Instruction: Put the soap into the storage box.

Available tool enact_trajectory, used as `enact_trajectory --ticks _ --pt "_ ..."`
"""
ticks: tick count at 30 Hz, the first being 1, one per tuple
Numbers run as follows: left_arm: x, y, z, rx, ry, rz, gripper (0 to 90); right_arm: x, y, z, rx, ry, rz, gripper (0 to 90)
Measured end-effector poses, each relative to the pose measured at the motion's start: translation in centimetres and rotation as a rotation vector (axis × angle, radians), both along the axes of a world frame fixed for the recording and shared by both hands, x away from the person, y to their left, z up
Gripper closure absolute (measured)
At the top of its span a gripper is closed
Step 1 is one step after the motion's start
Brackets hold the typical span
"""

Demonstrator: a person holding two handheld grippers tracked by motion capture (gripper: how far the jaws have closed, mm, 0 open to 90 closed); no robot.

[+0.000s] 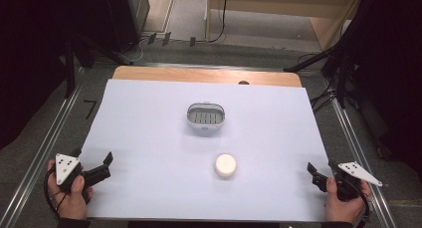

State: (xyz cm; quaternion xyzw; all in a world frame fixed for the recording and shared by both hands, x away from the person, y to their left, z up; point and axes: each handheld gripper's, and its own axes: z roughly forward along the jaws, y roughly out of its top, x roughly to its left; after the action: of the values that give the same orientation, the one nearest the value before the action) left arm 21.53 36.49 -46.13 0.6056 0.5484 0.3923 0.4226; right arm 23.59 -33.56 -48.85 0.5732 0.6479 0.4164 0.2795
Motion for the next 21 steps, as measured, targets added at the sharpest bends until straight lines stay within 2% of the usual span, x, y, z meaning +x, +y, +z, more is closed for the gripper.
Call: enact_trajectory --ticks 7,11,17,20,21 --pt "0.06 -0.04 0.01 0.005 0.007 0.014 0.0 -0.39 -0.09 0.15 0.006 -0.038 -0.029 23.3" --pt "0.12 -0.08 0.01 0.009 0.013 0.013 0.0 -0.33 -0.31 0.17 0.028 -0.04 0.021 27.8" --pt "0.14 -0.08 0.0 0.009 0.014 0.013 0.0 -0.34 -0.29 0.18 0.037 -0.006 0.058 24.4" --pt "0.14 -0.09 0.01 0.01 0.015 0.013 0.0 -0.45 -0.13 0.26 0.025 0.018 0.119 20.8" --pt "0.18 -0.11 0.01 0.012 0.018 0.016 0.0 -0.53 0.16 0.36 -0.01 0.017 0.137 15.8"
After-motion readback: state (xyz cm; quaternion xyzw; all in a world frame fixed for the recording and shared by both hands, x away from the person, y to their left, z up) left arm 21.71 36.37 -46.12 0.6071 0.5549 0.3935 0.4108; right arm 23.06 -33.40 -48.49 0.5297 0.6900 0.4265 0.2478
